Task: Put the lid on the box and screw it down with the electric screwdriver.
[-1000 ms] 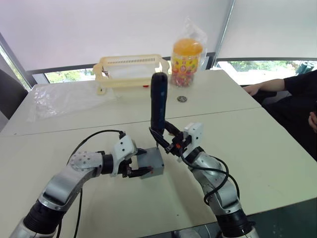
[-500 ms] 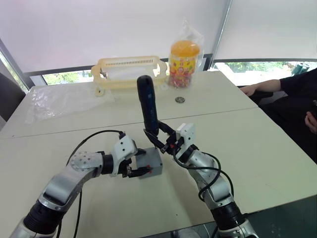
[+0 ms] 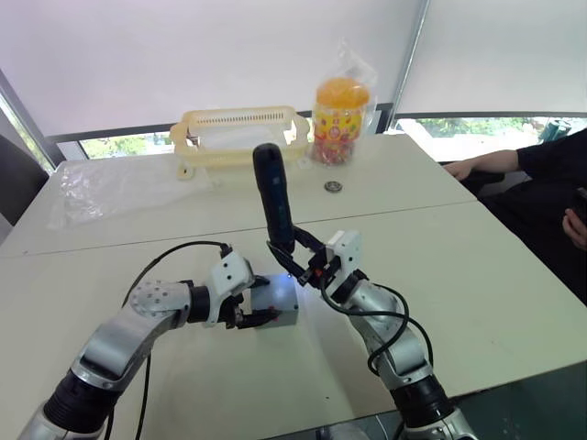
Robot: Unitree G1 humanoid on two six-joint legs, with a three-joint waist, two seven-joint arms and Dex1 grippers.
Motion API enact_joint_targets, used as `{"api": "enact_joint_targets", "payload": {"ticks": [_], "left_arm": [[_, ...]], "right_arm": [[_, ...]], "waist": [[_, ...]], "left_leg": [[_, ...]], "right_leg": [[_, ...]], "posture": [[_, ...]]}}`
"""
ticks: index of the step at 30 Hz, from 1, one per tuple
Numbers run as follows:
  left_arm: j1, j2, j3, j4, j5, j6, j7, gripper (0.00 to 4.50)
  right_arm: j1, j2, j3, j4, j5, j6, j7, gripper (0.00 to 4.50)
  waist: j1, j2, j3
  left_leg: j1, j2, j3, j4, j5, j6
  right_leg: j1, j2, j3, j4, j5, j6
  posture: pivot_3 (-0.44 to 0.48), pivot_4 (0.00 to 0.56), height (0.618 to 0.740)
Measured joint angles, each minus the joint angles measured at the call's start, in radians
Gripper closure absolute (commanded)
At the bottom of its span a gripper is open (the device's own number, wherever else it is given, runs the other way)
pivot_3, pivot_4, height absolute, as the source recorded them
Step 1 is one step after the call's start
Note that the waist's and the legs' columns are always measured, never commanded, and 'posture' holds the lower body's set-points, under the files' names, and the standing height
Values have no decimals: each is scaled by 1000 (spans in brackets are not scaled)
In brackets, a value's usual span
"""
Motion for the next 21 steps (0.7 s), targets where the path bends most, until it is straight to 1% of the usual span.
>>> {"api": "enact_joint_targets", "payload": {"ticks": [2, 5, 6, 21], "left_arm": [[0, 0, 0, 0, 0, 1, -2, 1089], [2, 0, -1, 2, 0, 4, -4, 1089], [2, 0, -1, 2, 0, 6, -5, 1089], [57, 0, 4, -24, -5, 18, 20, 1089]], "right_arm": [[4, 0, 0, -2, 0, -1, -1, 2747], [14, 0, -1, -3, 0, -1, -2, 2747], [16, 0, -1, -6, 0, -1, -2, 2747], [46, -6, -5, -40, 0, 3, -8, 2747]], "waist": [[0, -1, 0], [0, -1, 0], [-1, 0, 0], [-1, 0, 0]], "left_leg": [[1, 0, 0, -2, 0, 0], [12, 0, 1, -9, 0, 0], [13, 0, 1, -10, 0, 0], [13, 0, 1, -12, 0, 0]], "right_leg": [[1, 0, 0, -1, 0, 0], [10, 0, 1, -8, 0, -1], [10, 0, 1, -9, -1, -1], [10, -2, 4, -12, -1, -1]], "posture": [[0, 150, 740], [0, 150, 740], [0, 150, 740], [0, 150, 740]]}}
